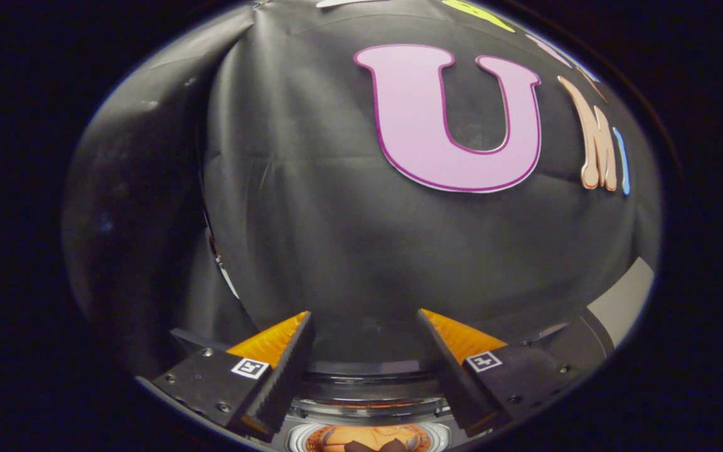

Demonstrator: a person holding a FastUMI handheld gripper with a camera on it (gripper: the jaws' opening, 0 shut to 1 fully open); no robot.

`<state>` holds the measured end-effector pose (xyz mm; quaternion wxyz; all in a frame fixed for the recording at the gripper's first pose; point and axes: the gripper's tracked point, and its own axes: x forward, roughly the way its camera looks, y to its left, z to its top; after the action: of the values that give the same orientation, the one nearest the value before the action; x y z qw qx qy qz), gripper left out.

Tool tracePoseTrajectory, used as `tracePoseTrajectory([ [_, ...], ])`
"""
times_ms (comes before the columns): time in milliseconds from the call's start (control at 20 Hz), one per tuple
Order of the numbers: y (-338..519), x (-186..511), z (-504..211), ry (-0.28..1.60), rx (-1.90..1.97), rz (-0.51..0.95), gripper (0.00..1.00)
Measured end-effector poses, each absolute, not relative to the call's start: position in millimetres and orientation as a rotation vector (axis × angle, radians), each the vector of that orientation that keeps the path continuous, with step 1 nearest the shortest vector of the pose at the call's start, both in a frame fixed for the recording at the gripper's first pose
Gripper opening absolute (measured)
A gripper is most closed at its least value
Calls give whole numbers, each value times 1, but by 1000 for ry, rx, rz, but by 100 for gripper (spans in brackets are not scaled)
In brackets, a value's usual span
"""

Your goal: Put the clothes into the washing machine and then close the washing machine lid.

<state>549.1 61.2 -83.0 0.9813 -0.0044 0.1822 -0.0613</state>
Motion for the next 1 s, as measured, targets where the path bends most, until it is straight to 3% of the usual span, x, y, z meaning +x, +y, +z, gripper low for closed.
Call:
tracePoseTrajectory([
  [1000,67,502,-81,400,-20,-103,98],
])
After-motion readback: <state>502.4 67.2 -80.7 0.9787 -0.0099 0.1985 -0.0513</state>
